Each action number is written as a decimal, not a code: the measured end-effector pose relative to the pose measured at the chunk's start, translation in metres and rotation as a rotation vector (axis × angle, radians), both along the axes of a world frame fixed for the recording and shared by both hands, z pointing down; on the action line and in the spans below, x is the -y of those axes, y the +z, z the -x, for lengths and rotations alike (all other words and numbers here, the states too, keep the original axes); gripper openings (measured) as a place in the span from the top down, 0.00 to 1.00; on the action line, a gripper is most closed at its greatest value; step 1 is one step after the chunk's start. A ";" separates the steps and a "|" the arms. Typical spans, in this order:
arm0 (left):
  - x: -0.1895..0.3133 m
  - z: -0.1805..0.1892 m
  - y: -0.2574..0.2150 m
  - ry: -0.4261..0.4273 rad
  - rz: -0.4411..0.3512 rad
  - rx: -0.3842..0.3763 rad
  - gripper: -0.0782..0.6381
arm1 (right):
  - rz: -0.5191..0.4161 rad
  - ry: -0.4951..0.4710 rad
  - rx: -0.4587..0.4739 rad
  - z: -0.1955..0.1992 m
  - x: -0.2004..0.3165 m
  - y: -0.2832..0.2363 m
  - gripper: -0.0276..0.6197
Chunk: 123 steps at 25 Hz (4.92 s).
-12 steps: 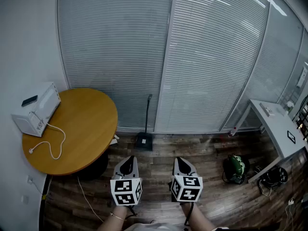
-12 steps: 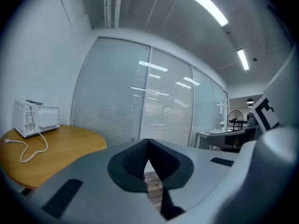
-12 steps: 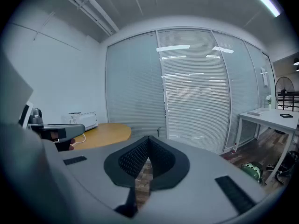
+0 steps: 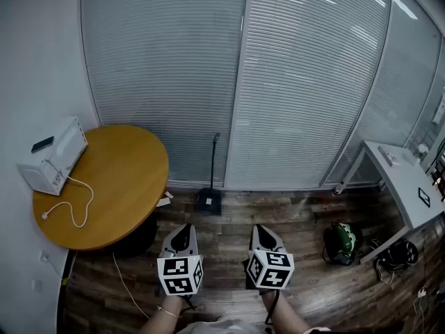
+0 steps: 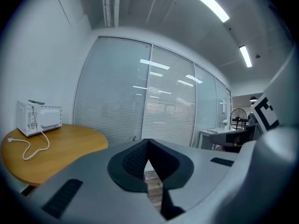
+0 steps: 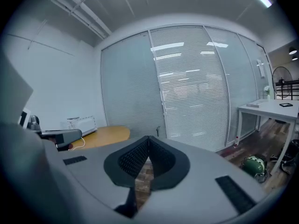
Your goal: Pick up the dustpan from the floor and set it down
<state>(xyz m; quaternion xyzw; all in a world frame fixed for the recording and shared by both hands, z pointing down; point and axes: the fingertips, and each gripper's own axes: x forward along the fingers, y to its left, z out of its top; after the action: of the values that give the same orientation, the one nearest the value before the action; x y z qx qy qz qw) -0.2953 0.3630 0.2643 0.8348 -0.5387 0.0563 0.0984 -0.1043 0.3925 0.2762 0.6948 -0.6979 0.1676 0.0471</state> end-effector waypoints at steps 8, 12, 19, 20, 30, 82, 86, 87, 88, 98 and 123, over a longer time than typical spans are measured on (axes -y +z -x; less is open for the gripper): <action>-0.001 -0.018 0.009 -0.012 0.020 0.012 0.87 | 0.038 -0.003 0.011 -0.022 -0.003 0.013 0.91; -0.004 -0.029 0.015 0.002 0.028 0.027 0.87 | 0.064 0.017 0.051 -0.034 -0.002 0.027 0.91; 0.019 -0.025 0.023 0.008 0.029 0.031 0.87 | 0.095 0.034 0.075 -0.033 0.018 0.046 0.91; 0.025 -0.025 0.025 0.011 0.026 0.030 0.87 | 0.097 0.036 0.072 -0.032 0.025 0.048 0.91; 0.139 -0.014 0.024 0.027 -0.004 -0.001 0.87 | 0.049 0.039 0.025 -0.020 0.133 0.032 0.91; 0.481 -0.125 0.120 -0.093 0.175 0.114 0.87 | 0.235 -0.060 0.043 -0.165 0.492 0.125 0.91; 0.492 -0.125 0.131 -0.071 0.193 0.119 0.87 | 0.240 -0.082 0.024 -0.155 0.504 0.128 0.91; 0.494 -0.125 0.132 -0.068 0.198 0.121 0.87 | 0.241 -0.089 0.012 -0.153 0.507 0.127 0.91; 0.497 -0.125 0.135 -0.066 0.203 0.123 0.87 | 0.243 -0.094 0.005 -0.152 0.511 0.128 0.91; 0.512 -0.125 0.178 -0.043 0.265 0.129 0.87 | 0.315 -0.143 -0.008 -0.129 0.526 0.175 0.91; 0.495 -0.116 0.349 -0.005 0.400 0.159 0.87 | 0.475 -0.016 0.057 -0.119 0.487 0.323 0.91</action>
<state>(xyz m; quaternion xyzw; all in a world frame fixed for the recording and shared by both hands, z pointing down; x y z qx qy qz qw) -0.1792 -0.1318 0.6137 0.7901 -0.5250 0.2275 0.2197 0.0147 -0.0947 0.5994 0.6536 -0.6453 0.3462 0.1910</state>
